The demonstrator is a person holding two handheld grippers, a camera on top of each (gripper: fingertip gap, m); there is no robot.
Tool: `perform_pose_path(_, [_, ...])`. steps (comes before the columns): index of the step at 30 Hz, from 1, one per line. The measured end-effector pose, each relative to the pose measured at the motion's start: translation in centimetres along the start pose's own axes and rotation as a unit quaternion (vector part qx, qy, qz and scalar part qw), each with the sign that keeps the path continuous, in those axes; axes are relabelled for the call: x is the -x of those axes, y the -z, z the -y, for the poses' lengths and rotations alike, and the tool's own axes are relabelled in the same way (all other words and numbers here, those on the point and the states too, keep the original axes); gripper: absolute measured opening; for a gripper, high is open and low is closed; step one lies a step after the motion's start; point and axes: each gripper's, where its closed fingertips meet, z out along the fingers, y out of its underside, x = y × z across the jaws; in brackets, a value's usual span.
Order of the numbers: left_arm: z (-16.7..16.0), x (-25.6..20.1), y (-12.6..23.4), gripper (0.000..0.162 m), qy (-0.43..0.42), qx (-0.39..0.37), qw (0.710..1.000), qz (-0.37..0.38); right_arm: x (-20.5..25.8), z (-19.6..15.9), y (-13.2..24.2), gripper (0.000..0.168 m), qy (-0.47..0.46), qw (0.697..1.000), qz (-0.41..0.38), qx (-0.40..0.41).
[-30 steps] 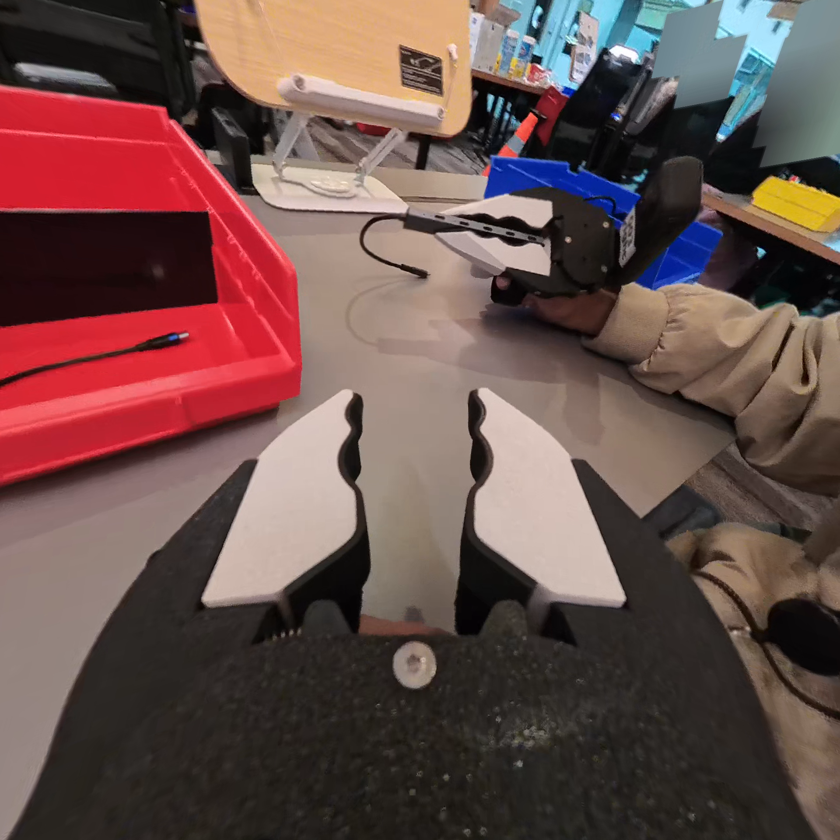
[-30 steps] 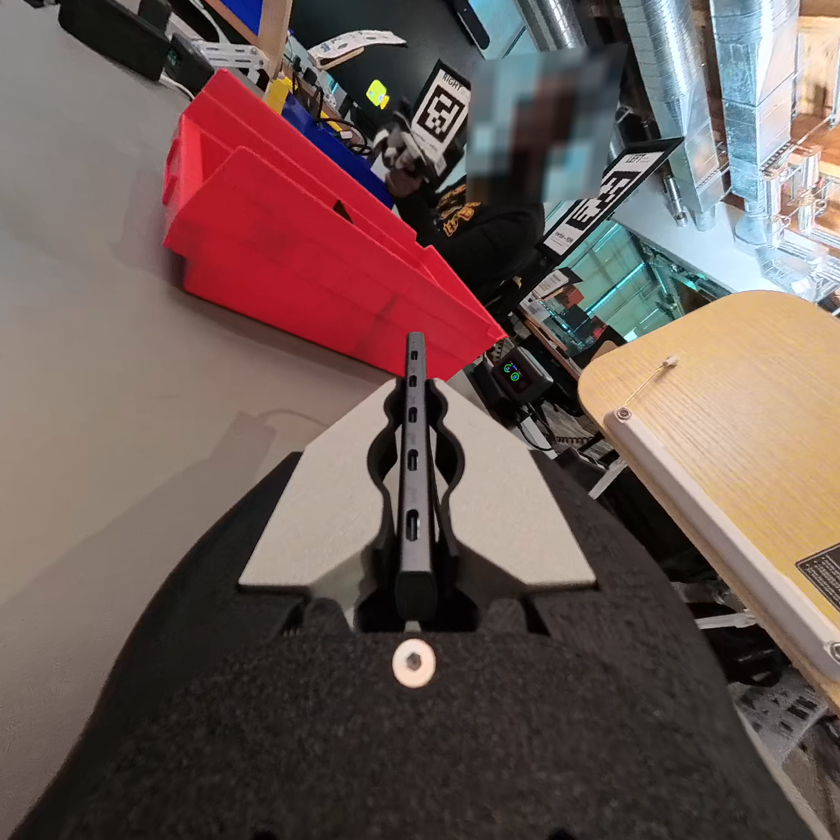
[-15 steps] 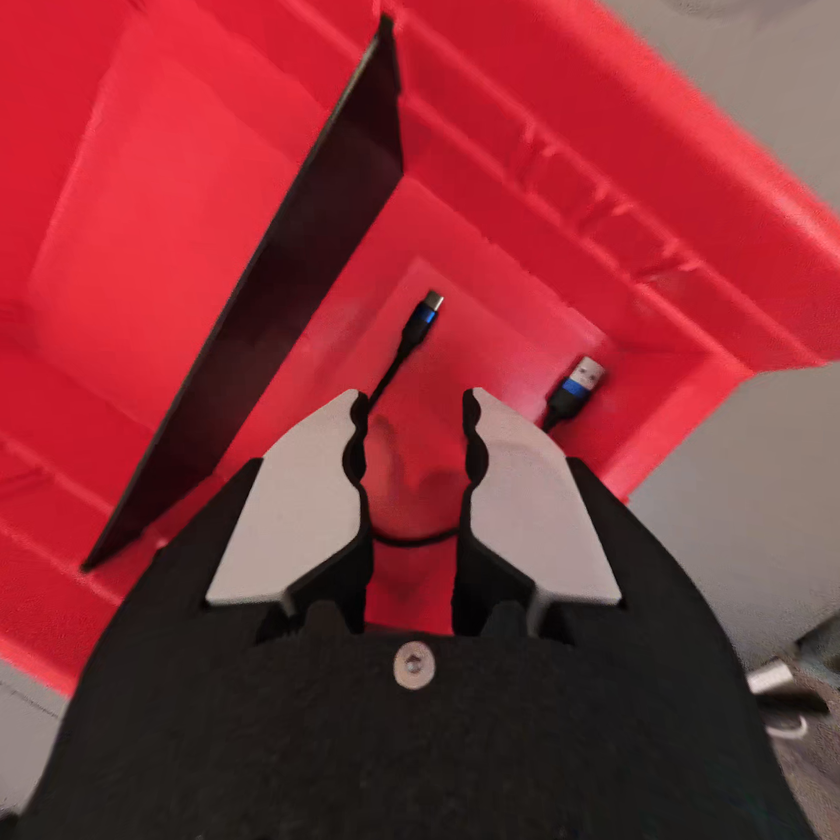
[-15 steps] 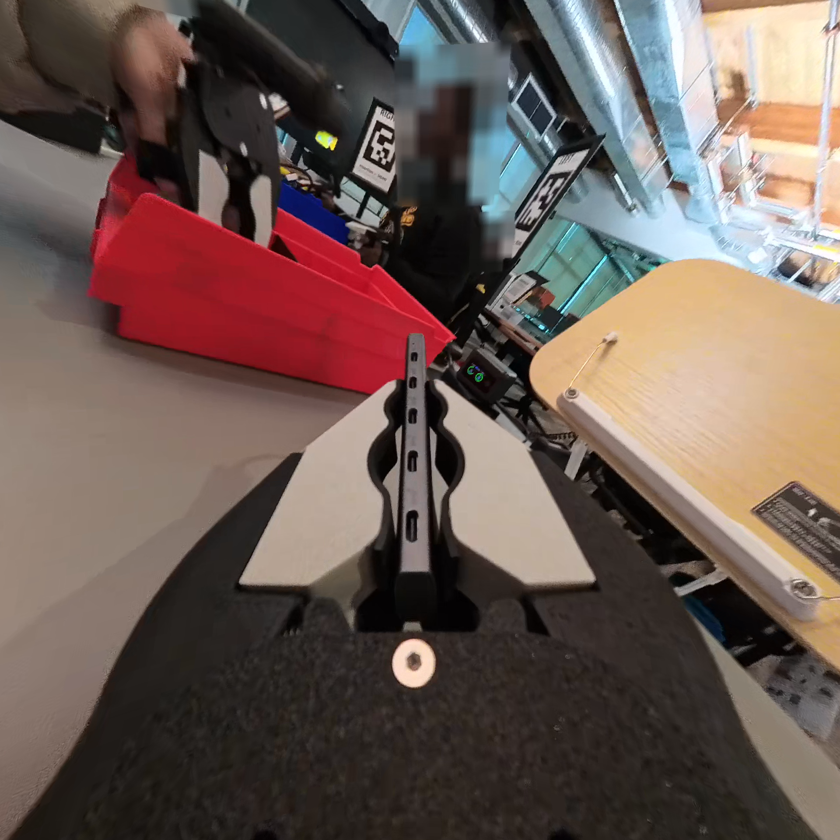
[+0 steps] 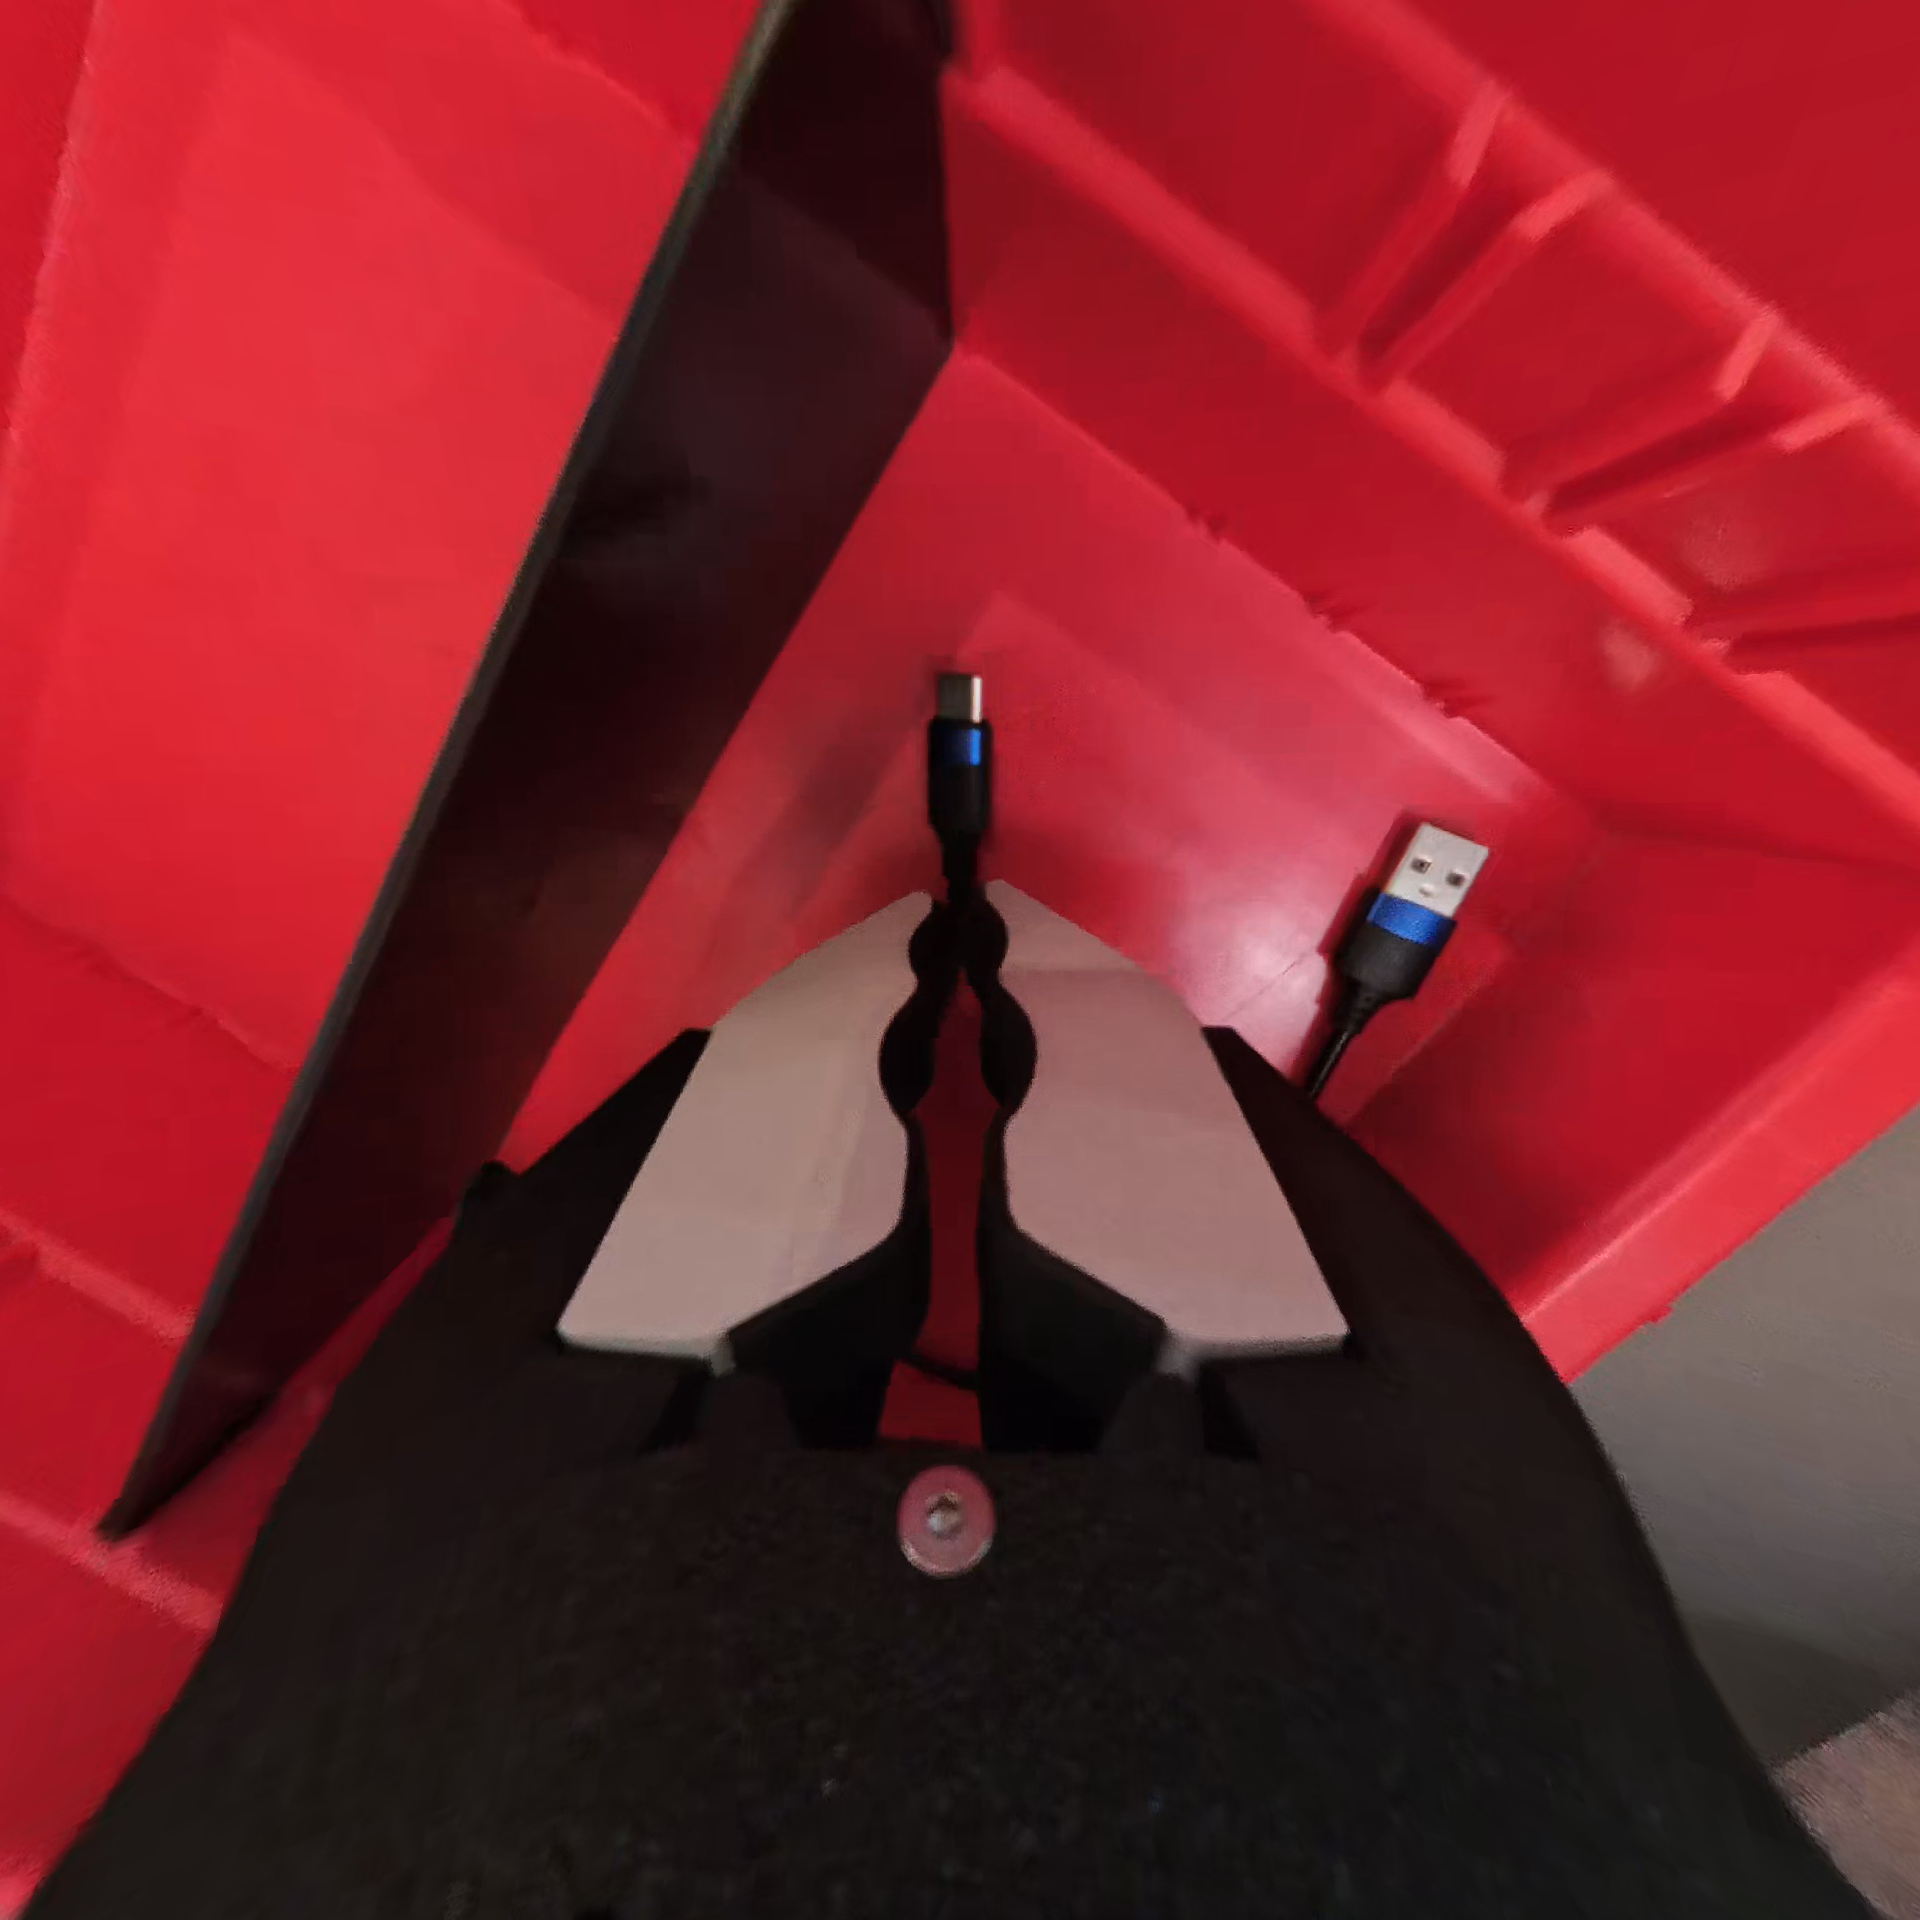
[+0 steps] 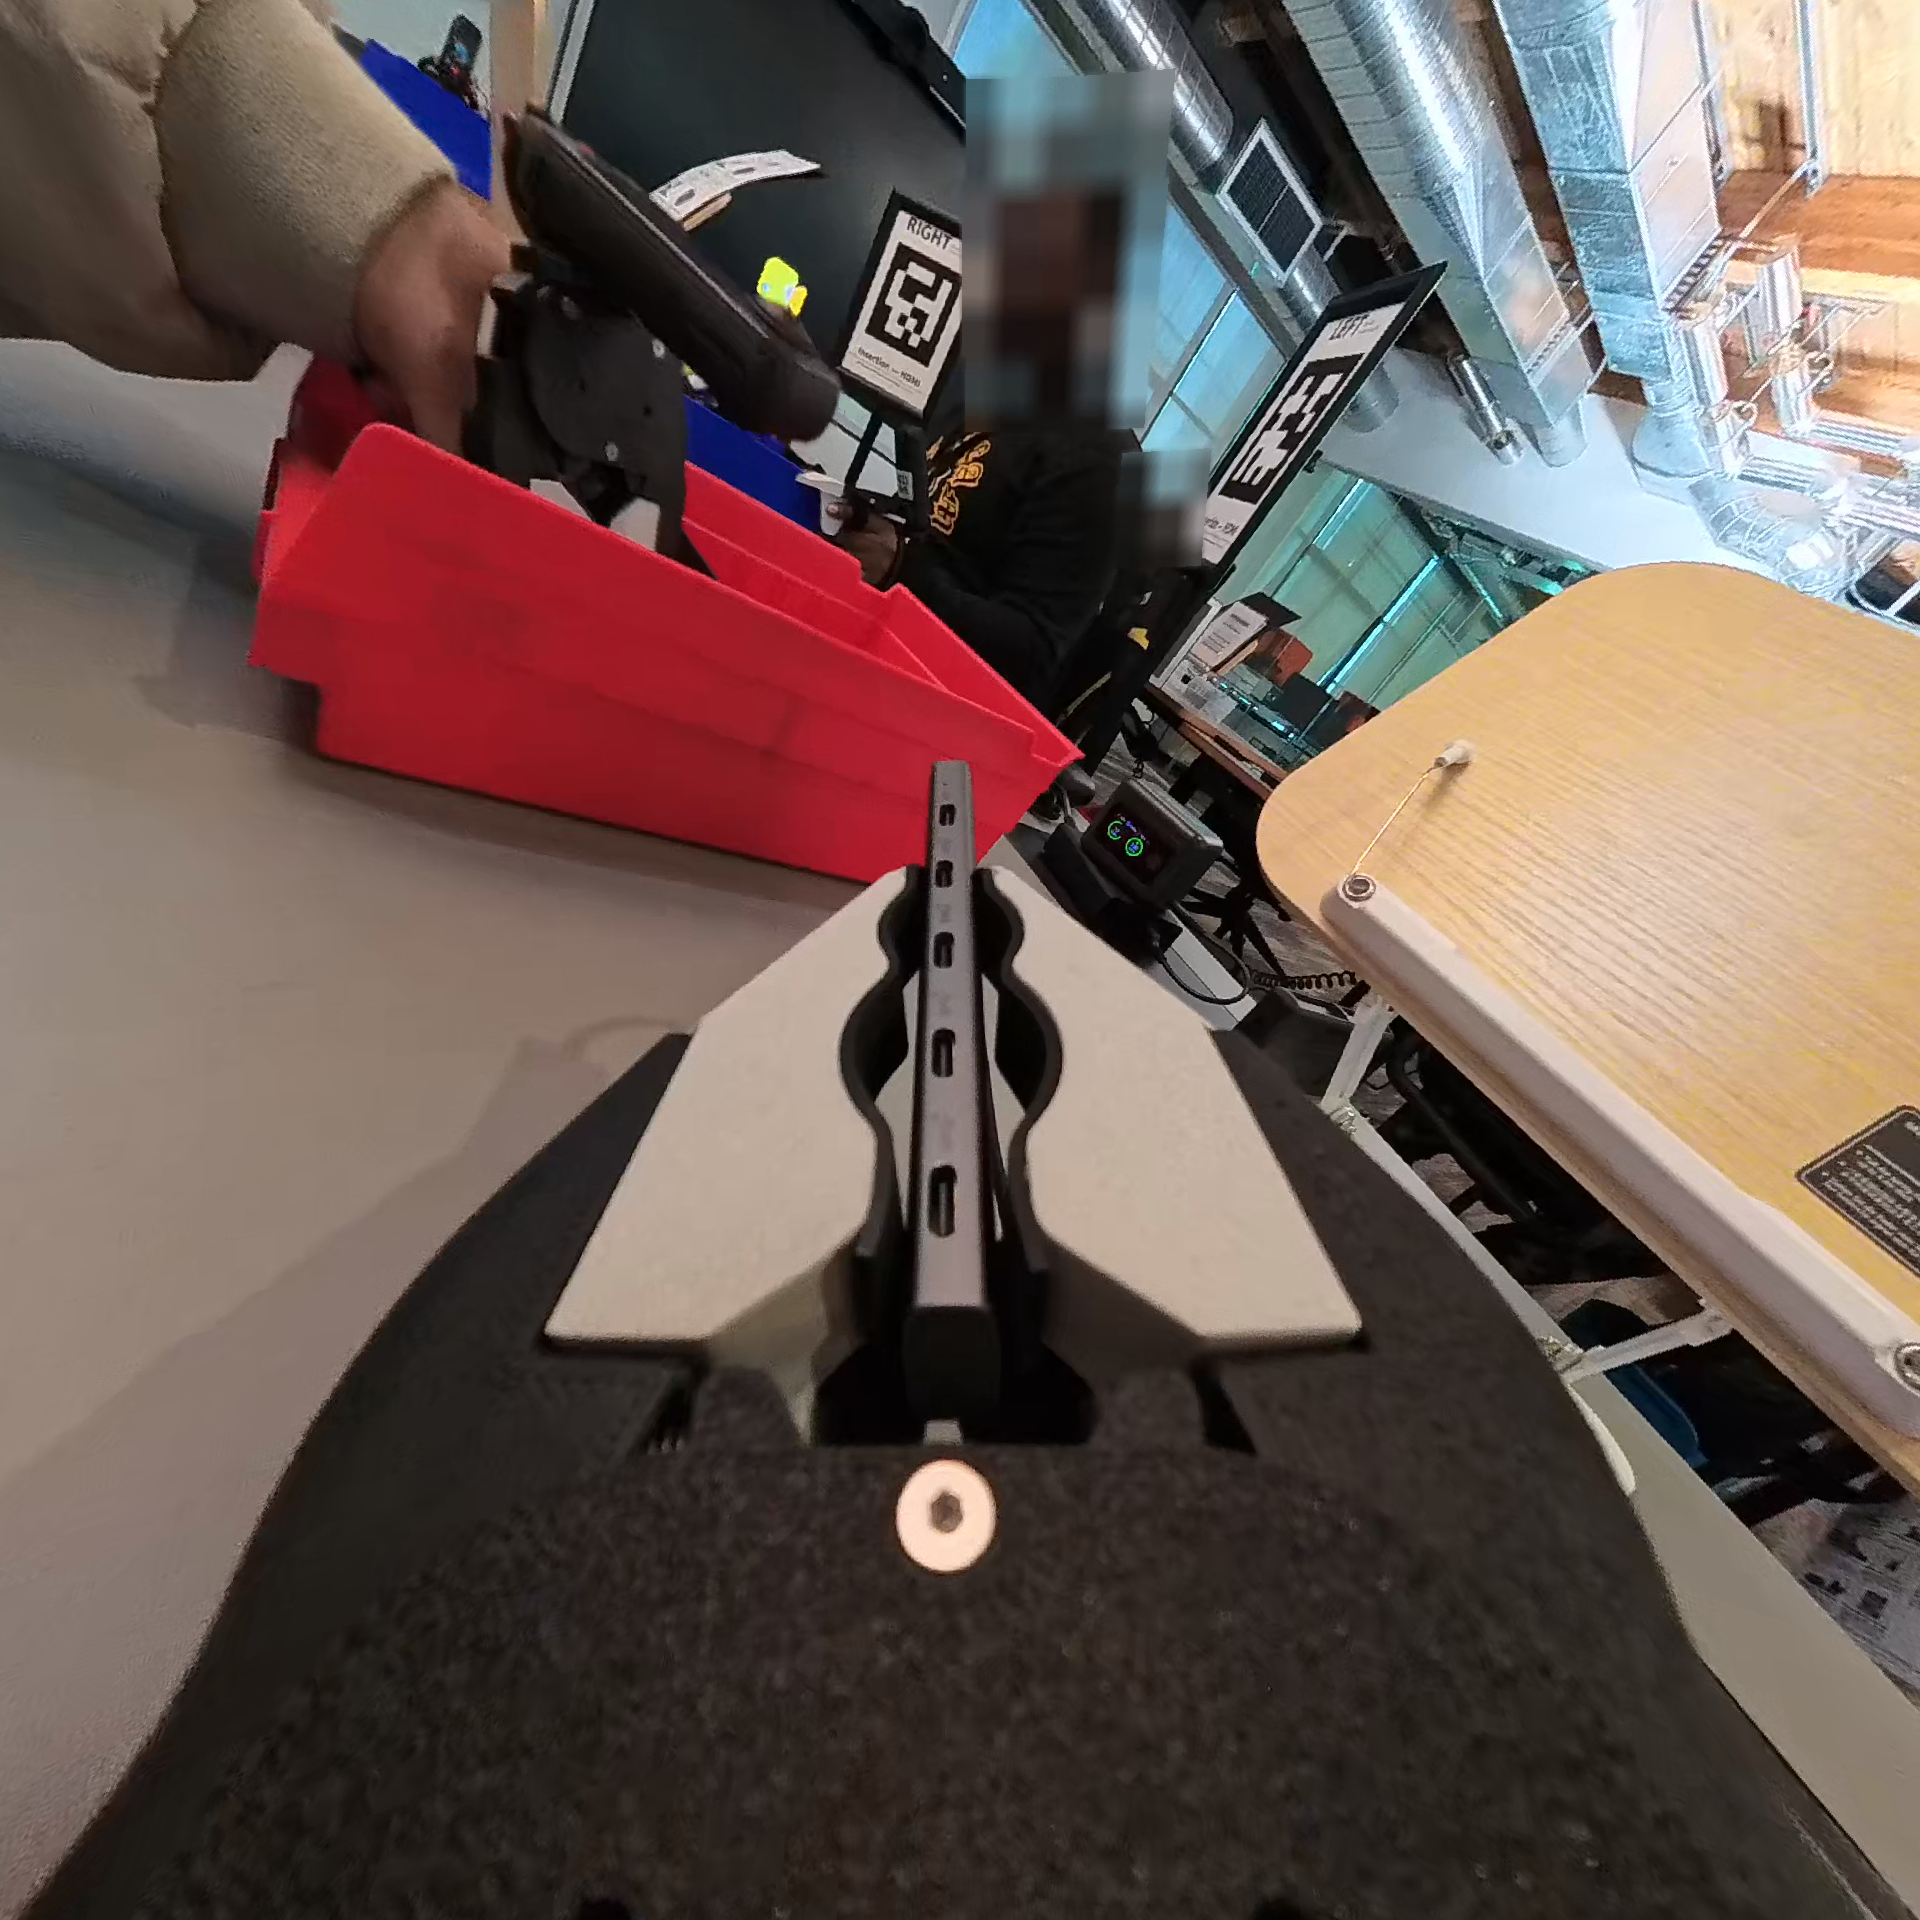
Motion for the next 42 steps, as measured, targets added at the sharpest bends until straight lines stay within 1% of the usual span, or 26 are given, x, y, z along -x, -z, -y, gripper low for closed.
perform_pose_path(1, [0.1,0.4,0.6,0.003,-0.001,-0.006,1.000,0.023,0.0,0.0,0.0,0.009,0.002,1.000,-0.002,0.001])
perform_pose_path(3, [0.7,1.0,2.8,0.003,0.015,-0.036,0.998,0.058,0.0,-0.1,0.0,0.009,0.007,1.000,-0.004,0.003])
perform_pose_path(5, [1.5,1.6,6.5,0.002,0.024,-0.070,0.992,0.106,0.0,0.0,0.0,0.009,0.011,1.000,-0.007,0.003])
perform_pose_path(8, [2.5,1.7,13.9,0.002,0.026,-0.119,0.974,0.189,-0.1,0.1,0.0,0.008,0.017,1.000,-0.012,0.002])
perform_pose_path(10, [3.2,0.8,19.2,0.002,0.023,-0.153,0.957,0.243,-0.2,0.2,0.1,0.008,0.017,1.000,-0.016,0.000])
perform_pose_path(12, [3.8,-0.6,24.2,0.002,0.015,-0.181,0.937,0.298,-0.3,0.2,0.1,0.009,0.015,1.000,-0.019,0.001])
perform_pose_path(14, [4.5,-3.1,28.0,0.001,-0.001,-0.211,0.920,0.329,-0.5,0.3,0.2,0.008,0.016,1.000,-0.023,0.000])
perform_pose_path(15, [5.1,-4.9,29.1,0.002,-0.007,-0.231,0.915,0.330,-0.5,0.2,0.2,0.009,0.015,1.000,-0.025,0.002])
perform_pose_path(16, [5.9,-7.2,29.5,0.002,-0.015,-0.251,0.916,0.312,-0.6,0.2,0.2,0.009,0.015,1.000,-0.026,0.004])
perform_pose_path(18, [7.8,-12.1,29.0,0.001,-0.026,-0.295,0.918,0.265,-0.6,0.1,0.3,0.008,0.018,0.999,-0.028,0.006])
perform_pose_path(20, [9.4,-16.8,27.8,0.001,-0.034,-0.324,0.923,0.202,-0.7,0.0,0.3,0.009,0.017,0.999,-0.030,0.008])
perform_pose_path(22, [10.9,-20.9,25.8,0.002,-0.022,-0.354,0.928,0.113,-0.8,0.0,0.3,0.009,0.015,0.999,-0.031,0.008])
perform_pose_path(23, [11.3,-22.3,24.3,0.001,-0.015,-0.354,0.932,0.078,-0.8,-0.1,0.3,0.009,0.014,0.999,-0.031,0.009])
perform_pose_path(26, [11.6,-23.5,19.3,0.001,0.025,-0.341,0.940,0.016,-0.7,-0.1,0.3,0.008,0.015,0.999,-0.029,0.009])
perform_pose_path(28, [11.6,-23.3,16.4,0.001,0.062,-0.343,0.937,-0.018,-0.5,-0.1,0.2,0.009,0.014,1.000,-0.025,0.009])
perform_pose_path(32, [10.4,-21.0,9.3,0.001,0.090,-0.283,0.955,0.011,-0.2,-0.1,0.0,0.008,0.021,1.000,-0.019,0.009])
perform_pose_path(35, [9.2,-19.3,5.6,0.001,0.083,-0.233,0.967,0.067,-0.1,-0.1,0.0,0.008,0.024,1.000,-0.017,0.009])
perform_pose_path(38, [9.1,-19.1,3.9,0.001,0.076,-0.222,0.968,0.084,-0.1,-0.2,-0.1,0.009,0.024,1.000,-0.015,0.009])
perform_pose_path(42, [8.8,-17.6,2.7,0.001,0.056,-0.205,0.966,0.146,0.0,-0.2,-0.2,0.009,0.025,1.000,-0.014,0.010])
